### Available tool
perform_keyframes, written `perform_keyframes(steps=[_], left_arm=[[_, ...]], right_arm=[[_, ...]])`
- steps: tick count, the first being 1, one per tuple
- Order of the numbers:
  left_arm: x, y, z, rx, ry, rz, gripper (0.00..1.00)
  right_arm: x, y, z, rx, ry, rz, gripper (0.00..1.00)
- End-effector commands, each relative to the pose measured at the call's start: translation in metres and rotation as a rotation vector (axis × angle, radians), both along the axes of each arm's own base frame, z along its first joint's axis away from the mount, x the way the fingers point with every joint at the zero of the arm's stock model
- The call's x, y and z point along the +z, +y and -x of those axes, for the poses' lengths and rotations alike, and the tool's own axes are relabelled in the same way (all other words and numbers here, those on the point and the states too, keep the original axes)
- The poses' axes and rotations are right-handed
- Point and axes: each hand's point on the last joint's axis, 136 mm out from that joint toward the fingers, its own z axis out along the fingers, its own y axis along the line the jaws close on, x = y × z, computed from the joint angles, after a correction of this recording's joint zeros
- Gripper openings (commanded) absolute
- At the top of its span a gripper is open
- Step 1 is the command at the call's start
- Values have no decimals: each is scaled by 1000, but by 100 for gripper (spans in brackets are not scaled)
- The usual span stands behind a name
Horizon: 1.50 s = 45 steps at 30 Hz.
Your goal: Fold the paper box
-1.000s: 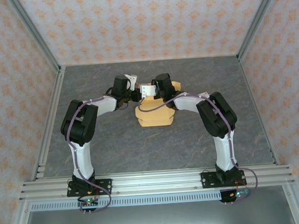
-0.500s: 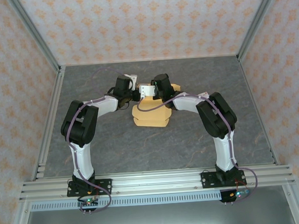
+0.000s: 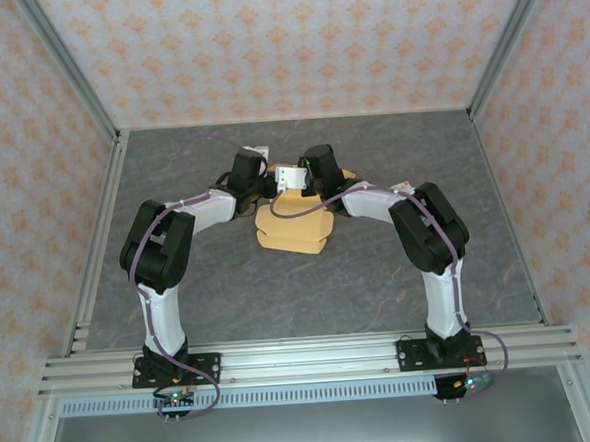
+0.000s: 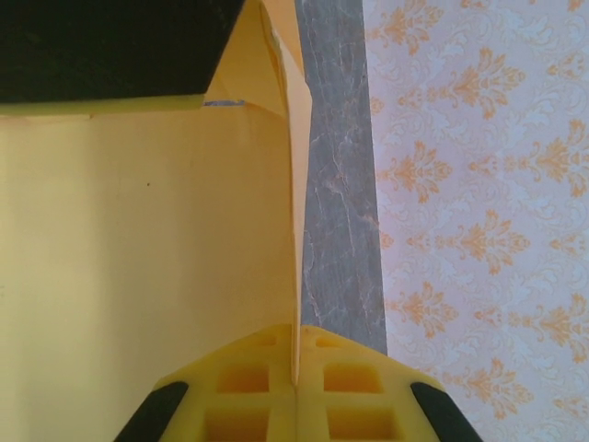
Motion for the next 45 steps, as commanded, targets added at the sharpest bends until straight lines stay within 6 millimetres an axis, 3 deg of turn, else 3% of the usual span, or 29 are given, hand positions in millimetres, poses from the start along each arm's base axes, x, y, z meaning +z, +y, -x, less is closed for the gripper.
perform_keyframes(steps=[1,9,21,29,32,45], left_arm=[[-3,40,-6,174,-14,-180,11],[-1,18,-1,31,-24,-156,15],[-3,8,12,-47,22,-35,41],[-10,5,25,-81,62,7,51],[-14,11,26,-51,77,3,50],[-11,27,14,36,48,7,19]], right_arm=[[50,38,23,104,-44,-59,0],[40,37,14,75,-38,-35,0],[35,28,4,29,-40,-14,0],[31,27,2,23,-37,-6,0],[32,27,2,23,-36,-7,0],[25,26,7,31,-14,0,0]])
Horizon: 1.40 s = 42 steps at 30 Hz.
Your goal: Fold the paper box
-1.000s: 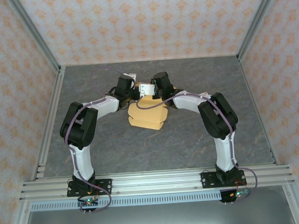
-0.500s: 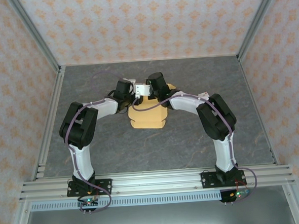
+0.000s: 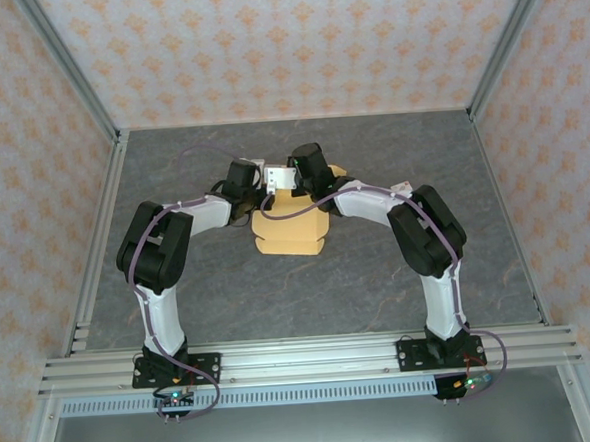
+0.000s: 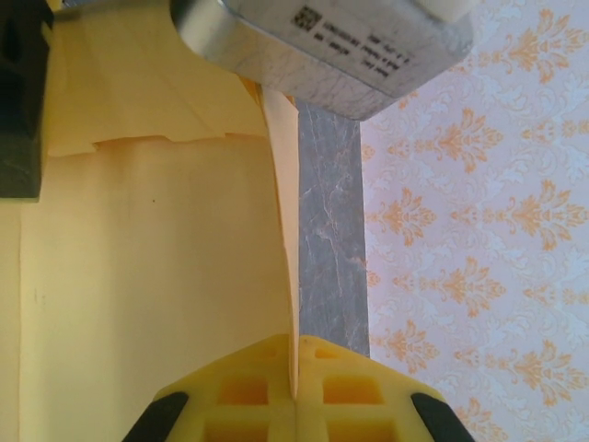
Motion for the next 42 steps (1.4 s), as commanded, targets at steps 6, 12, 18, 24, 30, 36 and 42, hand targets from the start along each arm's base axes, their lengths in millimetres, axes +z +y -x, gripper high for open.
perform_keyframes(steps=[6,12,18,24,30,36,42], left_arm=[[15,27,-22,191,-32,14,14],[12,34,-22,288,-21,-9,10],[9,31,-21,328,-41,-96,9],[11,26,-22,321,-46,-49,10],[9,14,-21,254,-50,50,19],[21,15,-15,213,-80,37,33],[21,18,-11,197,-65,41,41]], right_arm=[[12,8,7,40,30,-46,0],[16,16,13,53,51,-63,0],[20,22,17,60,80,-110,0],[17,20,17,51,79,-105,0],[15,14,11,30,63,-80,0],[10,10,7,16,57,-51,0],[11,10,6,16,56,-47,0]])
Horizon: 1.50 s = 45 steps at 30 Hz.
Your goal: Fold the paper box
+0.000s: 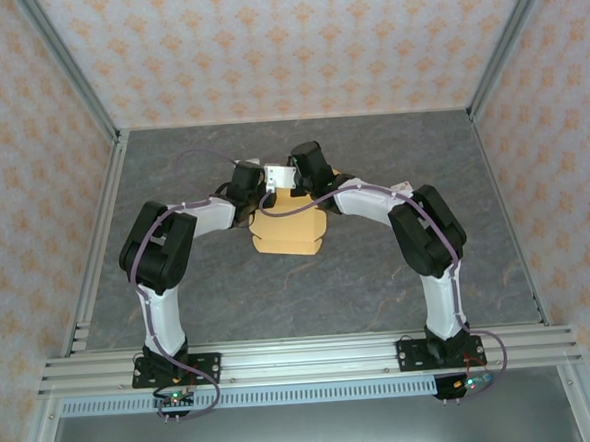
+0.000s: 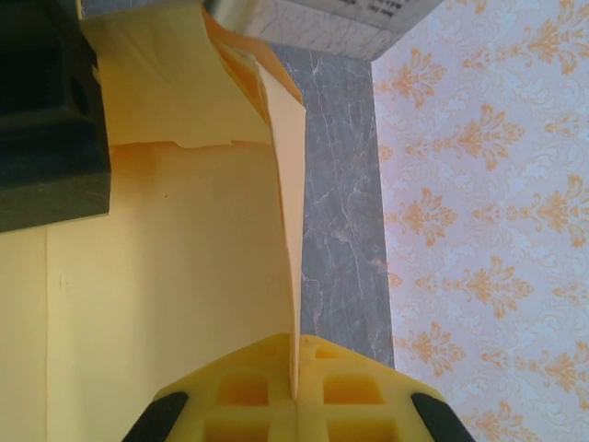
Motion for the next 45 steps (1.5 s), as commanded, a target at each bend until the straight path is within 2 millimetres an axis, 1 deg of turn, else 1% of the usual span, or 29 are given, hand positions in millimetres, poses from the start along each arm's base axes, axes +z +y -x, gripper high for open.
perform_keyframes(steps=[1,7,14,17,22,24,30,34,38,42,45], left_arm=[[34,9,-6,4,-81,28,42],[45,4,-2,-74,-104,71,50],[49,2,4,-135,-100,76,54],[46,2,4,-140,-93,65,51],[39,5,2,-140,-69,39,42],[40,2,3,-152,-75,49,41],[50,-6,11,-219,-116,96,50],[55,-8,16,-254,-127,120,55],[57,-7,24,-283,-128,135,58],[57,-1,29,-301,-127,156,63],[59,1,31,-323,-125,182,63]], right_arm=[[12,7,2,19,-2,-11,0],[12,4,1,12,-5,3,0],[14,5,0,12,-6,-1,0],[15,5,0,13,-7,-3,0],[15,5,-1,9,-8,-2,0],[15,5,-1,8,-9,0,0],[12,5,-1,8,-5,6,0],[13,4,-1,7,-6,5,0],[13,4,-2,8,-8,6,0],[13,5,-2,10,-6,6,0],[13,5,-1,10,-4,5,0]])
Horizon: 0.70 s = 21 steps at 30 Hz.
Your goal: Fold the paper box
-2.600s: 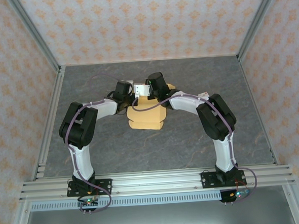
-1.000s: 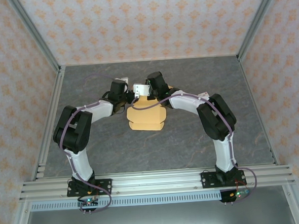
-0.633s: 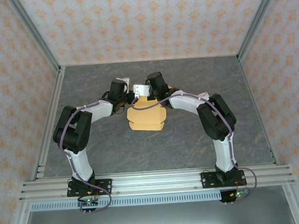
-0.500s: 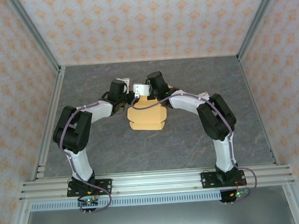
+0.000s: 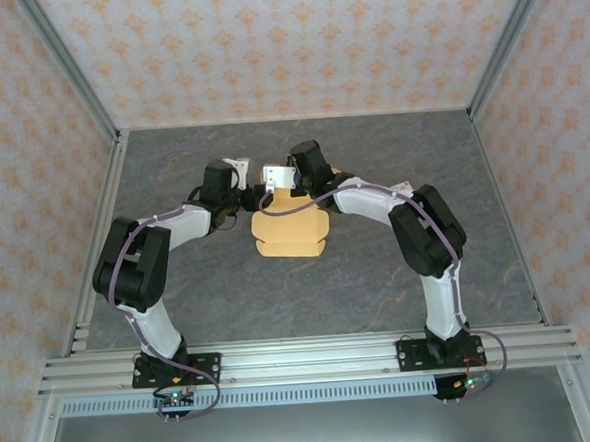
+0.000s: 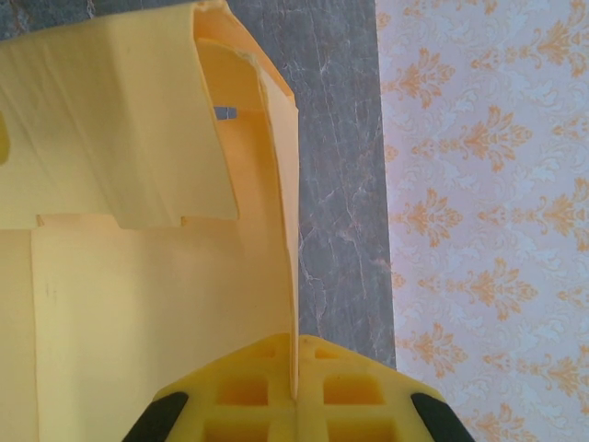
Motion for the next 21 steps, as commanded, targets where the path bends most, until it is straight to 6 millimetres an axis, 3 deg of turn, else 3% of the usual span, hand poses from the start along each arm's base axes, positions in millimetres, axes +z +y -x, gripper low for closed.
perform_keyframes(steps=[1,4,11,21], left_arm=[[17,-1,1,-60,-50,40,63],[16,-1,0,-75,-39,39,59],[9,-5,-10,-90,-13,50,37],[3,-10,-28,-82,-3,65,22]], right_arm=[[12,5,-2,3,-15,-11,0],[11,5,-2,4,-14,-10,0],[13,6,-2,9,-15,-13,0],[14,9,-1,17,-14,-14,0]])
